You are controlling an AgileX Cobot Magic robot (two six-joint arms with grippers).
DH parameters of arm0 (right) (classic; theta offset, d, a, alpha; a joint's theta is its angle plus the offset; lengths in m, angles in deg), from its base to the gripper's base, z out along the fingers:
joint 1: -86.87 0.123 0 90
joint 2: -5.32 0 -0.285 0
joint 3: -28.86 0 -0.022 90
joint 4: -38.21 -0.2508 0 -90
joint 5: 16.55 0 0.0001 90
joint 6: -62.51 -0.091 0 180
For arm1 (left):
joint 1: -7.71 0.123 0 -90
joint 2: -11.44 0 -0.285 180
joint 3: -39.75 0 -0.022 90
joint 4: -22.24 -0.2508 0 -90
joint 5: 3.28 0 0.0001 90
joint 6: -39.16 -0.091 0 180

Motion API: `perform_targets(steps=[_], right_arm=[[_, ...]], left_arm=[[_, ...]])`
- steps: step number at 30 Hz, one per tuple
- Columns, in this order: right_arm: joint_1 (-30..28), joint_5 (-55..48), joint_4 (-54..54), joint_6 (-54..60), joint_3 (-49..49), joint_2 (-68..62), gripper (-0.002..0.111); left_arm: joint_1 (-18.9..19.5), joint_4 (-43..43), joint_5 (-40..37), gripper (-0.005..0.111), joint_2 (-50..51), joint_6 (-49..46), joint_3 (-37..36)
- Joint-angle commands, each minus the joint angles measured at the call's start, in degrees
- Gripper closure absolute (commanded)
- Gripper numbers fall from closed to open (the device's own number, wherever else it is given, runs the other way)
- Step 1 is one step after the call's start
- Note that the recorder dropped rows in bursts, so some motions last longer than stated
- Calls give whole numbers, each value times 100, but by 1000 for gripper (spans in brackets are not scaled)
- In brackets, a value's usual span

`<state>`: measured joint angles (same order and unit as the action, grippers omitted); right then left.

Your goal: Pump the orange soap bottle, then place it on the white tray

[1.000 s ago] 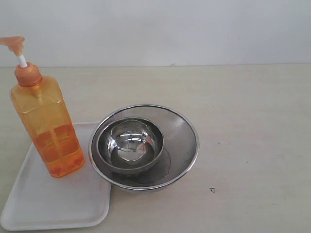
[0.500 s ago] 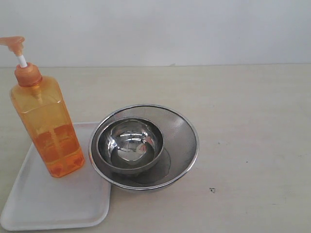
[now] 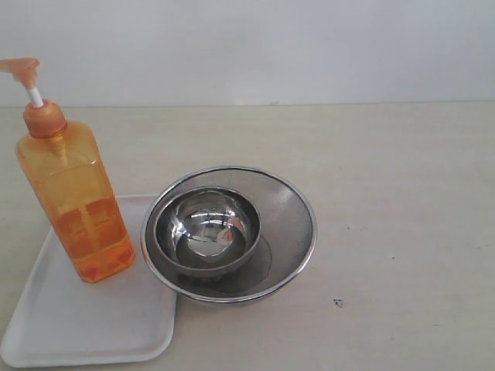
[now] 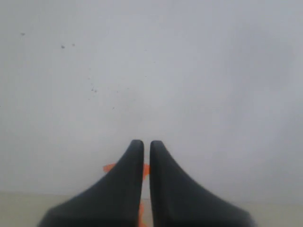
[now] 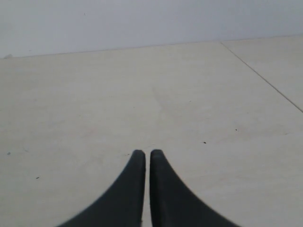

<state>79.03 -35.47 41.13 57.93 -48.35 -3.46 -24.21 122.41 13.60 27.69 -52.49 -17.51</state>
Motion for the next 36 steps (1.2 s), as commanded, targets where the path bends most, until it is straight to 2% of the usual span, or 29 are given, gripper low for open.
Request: perform_targets(steps=[1, 3, 7, 10, 15, 19, 23, 27, 30, 33, 36], right_arm=[[-15, 41, 40, 44, 0, 33, 107], [-15, 41, 40, 44, 0, 33, 107], [-15, 41, 40, 44, 0, 33, 107], [-15, 41, 40, 44, 0, 33, 107], [-15, 41, 40, 44, 0, 33, 107], [-15, 41, 40, 44, 0, 33, 107], [-15, 41, 40, 44, 0, 33, 107], [-15, 41, 40, 44, 0, 33, 107], [-15, 41, 40, 44, 0, 33, 107], [-15, 69, 40, 44, 0, 33, 107], [-15, 56, 40, 44, 0, 33, 107]], left_arm=[[3, -22, -825, 102, 902, -510, 591], [3, -22, -1272, 102, 1342, -416, 854], [3, -650, -2154, 102, 2072, -104, 1177], [3, -955, -2334, 102, 2371, 91, 1206], [3, -941, -1764, 102, 2521, 103, 952], [3, -643, -673, 102, 2521, 103, 326], [3, -653, -648, 102, 2521, 75, -38], [3, -657, -570, 102, 2521, 90, -12], [3, -623, -790, 102, 2535, 144, -35], [3, -728, -566, 102, 2694, 144, -35], [3, -1500, -375, 102, 2870, 910, -35]])
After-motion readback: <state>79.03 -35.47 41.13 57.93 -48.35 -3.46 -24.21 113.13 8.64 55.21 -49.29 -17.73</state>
